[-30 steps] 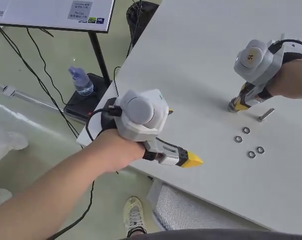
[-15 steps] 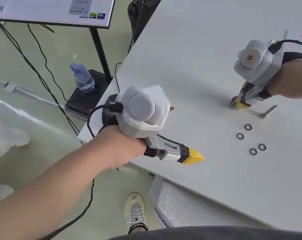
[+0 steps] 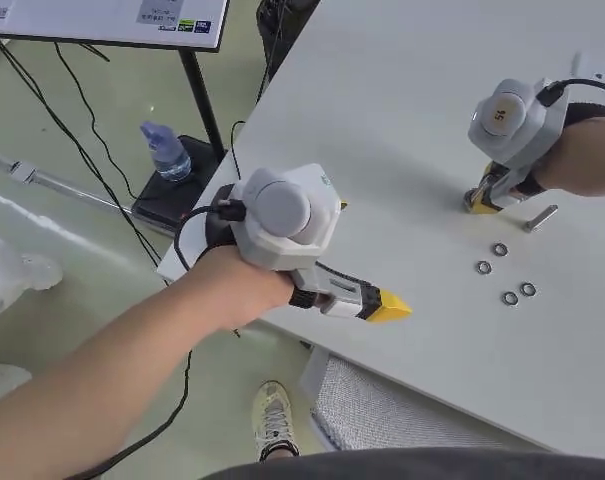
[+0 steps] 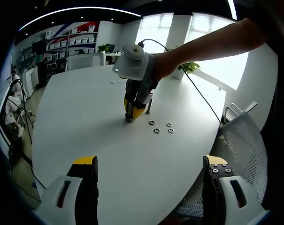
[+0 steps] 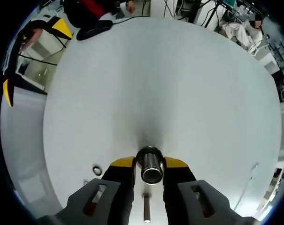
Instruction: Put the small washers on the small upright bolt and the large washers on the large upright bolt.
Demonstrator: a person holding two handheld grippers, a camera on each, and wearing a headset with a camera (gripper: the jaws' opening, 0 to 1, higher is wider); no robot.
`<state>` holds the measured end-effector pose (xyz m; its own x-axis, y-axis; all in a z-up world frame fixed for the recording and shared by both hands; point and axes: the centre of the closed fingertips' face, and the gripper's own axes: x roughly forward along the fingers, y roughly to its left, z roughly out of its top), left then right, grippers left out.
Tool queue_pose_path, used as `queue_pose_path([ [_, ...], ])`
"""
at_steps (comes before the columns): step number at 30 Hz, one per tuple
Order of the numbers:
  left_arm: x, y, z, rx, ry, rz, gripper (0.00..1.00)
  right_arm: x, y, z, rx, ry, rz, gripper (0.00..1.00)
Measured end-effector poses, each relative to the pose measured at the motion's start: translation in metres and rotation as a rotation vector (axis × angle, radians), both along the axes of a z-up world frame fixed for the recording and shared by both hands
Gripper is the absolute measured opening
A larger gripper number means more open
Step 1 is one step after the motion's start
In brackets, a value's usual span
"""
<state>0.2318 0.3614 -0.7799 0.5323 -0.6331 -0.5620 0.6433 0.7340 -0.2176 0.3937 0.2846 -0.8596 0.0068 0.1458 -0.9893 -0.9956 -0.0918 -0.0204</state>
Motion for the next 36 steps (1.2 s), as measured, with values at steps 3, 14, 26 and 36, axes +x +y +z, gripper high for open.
queue_pose_path([
  [3,-0.001,0.0,-0.001,0.006,0.001,-0.008,0.93,0.0,0.0,0.0,0.001,0.002,-0.003,0.22],
  [14,-0.003,-0.001,-0.001,0.019,-0.005,-0.026,0.93,-0.001,-0.002,-0.002,0.008,-0.002,-0.005,0.22],
  [26,-0.008,0.001,-0.003,0.032,-0.001,-0.028,0.91,-0.008,-0.001,0.002,0.014,-0.002,0.007,0.23],
  [36,-0.004,0.002,0.0,0.033,-0.002,-0.017,0.9,-0.01,-0.001,0.004,0.015,0.013,0.008,0.37],
])
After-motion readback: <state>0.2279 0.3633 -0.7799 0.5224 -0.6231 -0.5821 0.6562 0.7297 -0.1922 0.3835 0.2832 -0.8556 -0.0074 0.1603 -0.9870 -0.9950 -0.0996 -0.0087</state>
